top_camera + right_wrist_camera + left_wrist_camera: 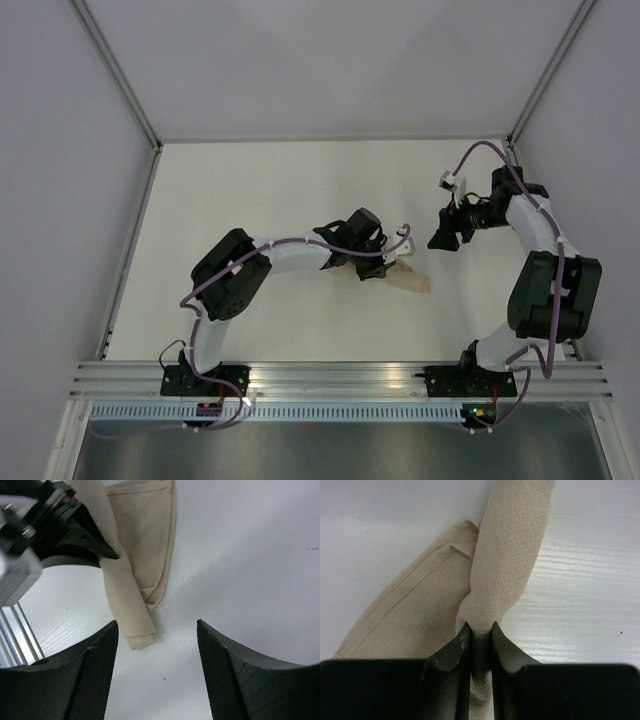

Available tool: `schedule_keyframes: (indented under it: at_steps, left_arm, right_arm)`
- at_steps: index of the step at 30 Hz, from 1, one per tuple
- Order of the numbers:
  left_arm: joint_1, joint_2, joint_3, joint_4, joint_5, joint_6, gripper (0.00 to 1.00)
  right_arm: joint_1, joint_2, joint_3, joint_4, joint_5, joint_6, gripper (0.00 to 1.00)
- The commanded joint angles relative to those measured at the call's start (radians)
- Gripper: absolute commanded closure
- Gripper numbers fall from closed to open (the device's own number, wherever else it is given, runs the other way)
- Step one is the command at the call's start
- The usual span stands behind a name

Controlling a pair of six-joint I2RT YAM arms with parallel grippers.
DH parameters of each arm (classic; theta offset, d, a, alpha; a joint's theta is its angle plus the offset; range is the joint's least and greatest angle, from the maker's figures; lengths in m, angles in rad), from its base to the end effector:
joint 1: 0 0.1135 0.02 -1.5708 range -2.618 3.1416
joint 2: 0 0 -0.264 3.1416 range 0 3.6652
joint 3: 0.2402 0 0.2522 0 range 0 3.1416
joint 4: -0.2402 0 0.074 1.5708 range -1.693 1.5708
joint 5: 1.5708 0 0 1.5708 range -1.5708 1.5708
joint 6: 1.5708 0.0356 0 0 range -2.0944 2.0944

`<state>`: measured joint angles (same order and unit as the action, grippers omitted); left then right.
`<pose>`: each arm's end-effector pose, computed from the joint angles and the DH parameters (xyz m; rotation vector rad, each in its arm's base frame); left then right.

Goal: Fold the napkin, place the utensils inside, and roll it up
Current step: Roll the napkin with the utensil

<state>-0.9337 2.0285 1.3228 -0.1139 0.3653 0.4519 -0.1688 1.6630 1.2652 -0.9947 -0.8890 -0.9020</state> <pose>0.2487 -0.3574 0.1587 1.6787 1.7469 -0.6608 0.3107 -0.0249 0.2419 -0.9564 2.2056 0.8743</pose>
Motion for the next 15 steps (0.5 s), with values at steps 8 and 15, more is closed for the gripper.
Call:
schedule_keyframes:
  at_steps: [8, 15]
  left_arm:
    - [0.073, 0.203, 0.076, -0.336, 0.346, -0.191, 0.89]
    - [0.091, 0.268, 0.122, -0.363, 0.405, -0.242, 0.87]
  right_arm:
    - [0.116, -0.483, -0.484, 0.486, 0.100, 0.012, 0.24]
    - [0.426, -0.595, -0.697, 0.705, 0.370, 0.055, 0.21]
